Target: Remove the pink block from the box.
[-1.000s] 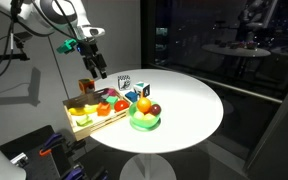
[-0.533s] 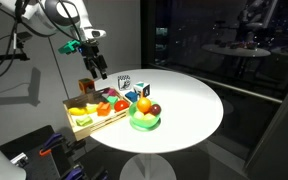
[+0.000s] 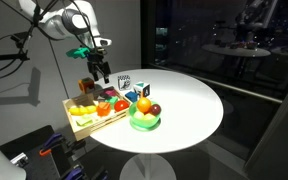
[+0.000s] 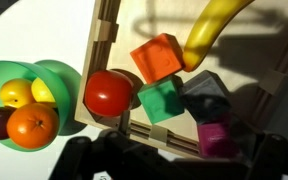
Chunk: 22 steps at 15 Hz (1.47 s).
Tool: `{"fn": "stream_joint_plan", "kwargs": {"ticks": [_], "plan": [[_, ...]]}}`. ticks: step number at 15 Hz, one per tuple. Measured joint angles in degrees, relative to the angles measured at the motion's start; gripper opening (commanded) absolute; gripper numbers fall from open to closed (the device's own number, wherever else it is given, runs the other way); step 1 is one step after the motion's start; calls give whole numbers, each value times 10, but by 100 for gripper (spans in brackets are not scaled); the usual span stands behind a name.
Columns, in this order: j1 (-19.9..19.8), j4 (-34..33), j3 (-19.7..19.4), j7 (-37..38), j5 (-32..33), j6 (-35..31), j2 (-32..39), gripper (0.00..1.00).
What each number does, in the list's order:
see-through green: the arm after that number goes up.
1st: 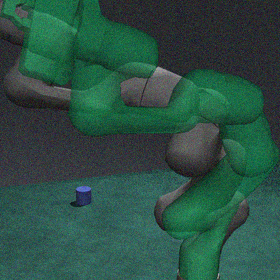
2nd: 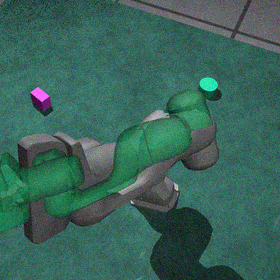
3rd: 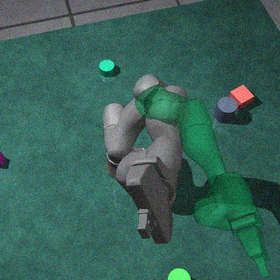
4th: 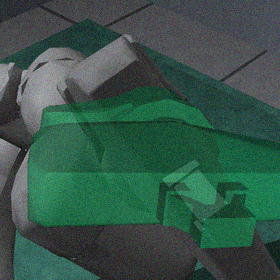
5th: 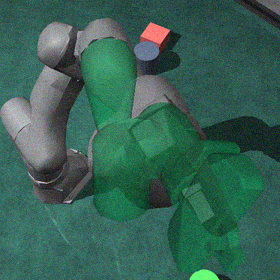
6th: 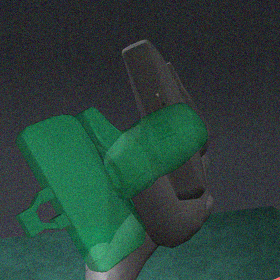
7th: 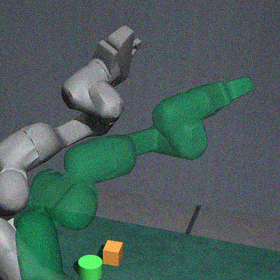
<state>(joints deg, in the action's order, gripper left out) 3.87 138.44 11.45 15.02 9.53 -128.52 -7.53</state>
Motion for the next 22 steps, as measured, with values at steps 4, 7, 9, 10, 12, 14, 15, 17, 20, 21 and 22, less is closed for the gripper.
{"fn": "stream_joint_plan", "kwargs": {"ticks": [4,7,9,10,12,14,15,17,20,21,22], "plan": [[13,-38,-3,-26,-18,-25,65,100],[26,-66,-4,-54,-38,-37,105,100],[33,-80,-4,-65,-41,-45,126,100],[37,-85,-4,-67,-41,-49,135,100],[42,-96,-4,-68,-41,-57,154,100],[46,-104,-5,-69,-40,-64,171,100],[47,-109,-6,-69,-40,-67,179,100],[51,-116,-9,-69,-38,-73,194,100],[54,-125,-15,-69,-32,-77,210,100],[55,-126,-17,-69,-31,-79,214,100],[56,-127,-19,-69,-29,-81,217,100]]}}
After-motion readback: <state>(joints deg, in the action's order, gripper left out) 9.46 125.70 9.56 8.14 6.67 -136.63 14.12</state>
